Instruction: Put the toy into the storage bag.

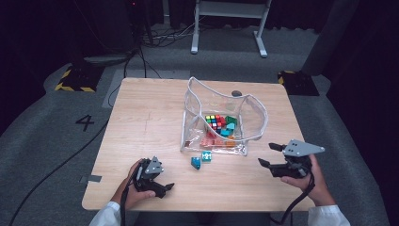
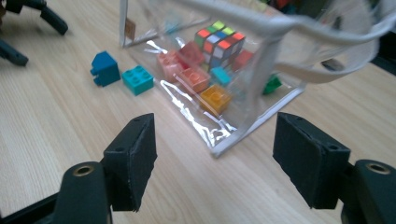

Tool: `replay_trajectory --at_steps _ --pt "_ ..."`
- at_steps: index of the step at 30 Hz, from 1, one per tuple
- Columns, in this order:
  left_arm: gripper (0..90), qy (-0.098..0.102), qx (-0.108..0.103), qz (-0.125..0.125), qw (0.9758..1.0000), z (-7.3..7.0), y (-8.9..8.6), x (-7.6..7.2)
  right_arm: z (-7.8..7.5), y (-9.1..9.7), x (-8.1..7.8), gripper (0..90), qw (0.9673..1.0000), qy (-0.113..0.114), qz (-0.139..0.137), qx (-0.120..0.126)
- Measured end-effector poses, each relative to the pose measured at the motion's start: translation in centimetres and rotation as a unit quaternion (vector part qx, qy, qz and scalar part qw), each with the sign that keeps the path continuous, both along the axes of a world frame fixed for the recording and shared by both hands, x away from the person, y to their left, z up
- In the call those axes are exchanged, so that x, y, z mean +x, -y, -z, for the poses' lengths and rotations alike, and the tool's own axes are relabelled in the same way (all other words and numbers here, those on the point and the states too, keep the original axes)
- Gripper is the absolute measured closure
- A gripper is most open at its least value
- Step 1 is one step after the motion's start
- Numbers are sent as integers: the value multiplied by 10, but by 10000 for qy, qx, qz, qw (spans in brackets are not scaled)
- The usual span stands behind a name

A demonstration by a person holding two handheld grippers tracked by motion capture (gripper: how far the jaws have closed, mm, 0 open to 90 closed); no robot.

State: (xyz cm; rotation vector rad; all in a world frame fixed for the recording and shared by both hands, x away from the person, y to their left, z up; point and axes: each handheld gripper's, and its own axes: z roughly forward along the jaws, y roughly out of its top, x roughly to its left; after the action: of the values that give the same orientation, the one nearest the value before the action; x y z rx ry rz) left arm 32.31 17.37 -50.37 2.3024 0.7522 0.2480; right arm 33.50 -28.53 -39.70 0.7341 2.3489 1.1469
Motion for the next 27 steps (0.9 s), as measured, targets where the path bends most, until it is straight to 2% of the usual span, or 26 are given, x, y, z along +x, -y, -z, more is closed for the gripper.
replay_trajectory --at_steps 2,6,7,12,14,17,19,22,24,25,27 --pt "74 13 9 -5 10000 0 0 0 9 -7 -1 307 9999 -107 -74 28" --pt "74 11 1 -7 10000 0 0 0 29 -23 1 319 9992 -185 -314 -182" --pt "74 11 2 -8 10000 0 0 0 33 -29 0 319 9990 -259 -338 -118" --pt "74 3 2 -31 10000 0 0 0 48 -48 1 322 9976 -355 -593 -46" --pt "74 4 0 -31 10000 0 0 0 55 -57 1 323 9969 -412 -666 89" --pt "73 3 2 -30 10000 0 0 0 66 -68 5 323 9954 -502 -821 5" --pt "73 -29 -24 -19 10000 0 0 0 73 -74 7 332 9953 -543 -807 -30" --pt "73 4 2 -31 10000 0 0 0 83 -82 12 339 9951 -685 -713 80" --pt "73 4 0 -31 10000 0 0 0 89 -89 15 338 9946 -765 -691 71" --pt "73 4 1 -31 10000 0 0 0 92 -93 18 336 9949 -695 -737 2" --pt "74 5 -6 -27 10000 0 0 0 96 -100 21 336 9947 -695 -759 -31"
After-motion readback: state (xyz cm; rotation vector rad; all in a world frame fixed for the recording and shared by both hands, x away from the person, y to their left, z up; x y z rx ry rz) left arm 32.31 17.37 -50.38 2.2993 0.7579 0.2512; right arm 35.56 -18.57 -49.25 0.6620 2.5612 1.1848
